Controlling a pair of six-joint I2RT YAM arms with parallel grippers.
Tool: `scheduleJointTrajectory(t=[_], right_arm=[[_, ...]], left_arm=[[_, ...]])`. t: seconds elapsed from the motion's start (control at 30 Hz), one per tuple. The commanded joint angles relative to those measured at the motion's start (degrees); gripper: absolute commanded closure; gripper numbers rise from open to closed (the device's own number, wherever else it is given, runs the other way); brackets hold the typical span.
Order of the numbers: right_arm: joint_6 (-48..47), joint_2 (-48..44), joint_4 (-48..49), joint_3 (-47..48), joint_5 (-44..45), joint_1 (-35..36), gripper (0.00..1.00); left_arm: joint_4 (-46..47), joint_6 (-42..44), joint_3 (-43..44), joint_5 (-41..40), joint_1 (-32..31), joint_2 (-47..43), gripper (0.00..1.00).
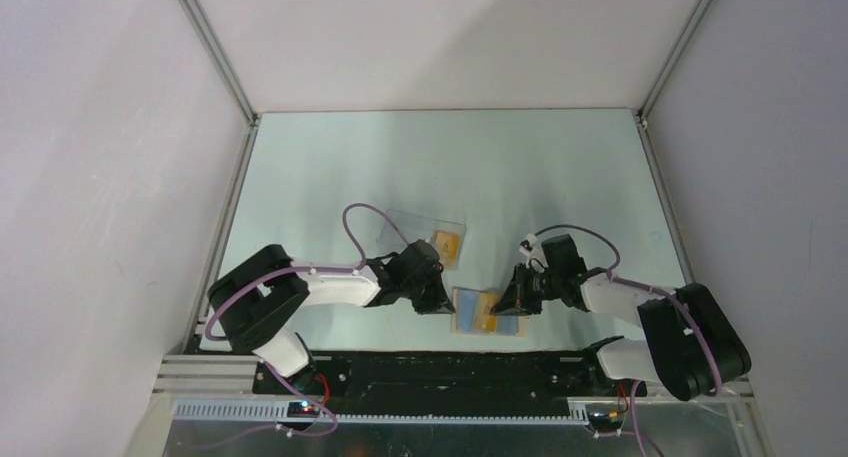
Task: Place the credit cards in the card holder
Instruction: Insert the credit card into the card holder.
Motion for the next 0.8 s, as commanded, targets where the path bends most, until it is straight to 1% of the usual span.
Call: scheduleJointTrajectory(t=[0.0, 0.17, 0.37, 0.57, 0.77], right_arm=[[-1.2, -3.2, -9.2, -0.3, 3.2, 1.4, 1.00], [-0.1, -7.2, -10.8, -0.5, 5.1, 1.6, 1.00], [0.6, -5.6, -9.4, -1.3, 4.6, 2.3, 1.00], [1.9, -5.4, -9.6, -2.7, 5.9, 2.4, 1.00], [2.3, -8.3, -11.2, -3.0, 8.1, 1.6, 1.00]], left_arm=[[0.2, 0.4, 1.4, -1.1, -0.5, 1.6, 1.00], [0.2, 0.5, 1.5, -1.0, -0.5, 1.6, 1.00], [-1.5, 0.6, 1.8, -0.9, -0.4, 2.0, 1.00], [-1.6, 0.5, 1.8, -0.8, -0.4, 2.2, 1.00], [-1.7, 0.5, 1.9, -0.8, -0.4, 2.3, 1.00]])
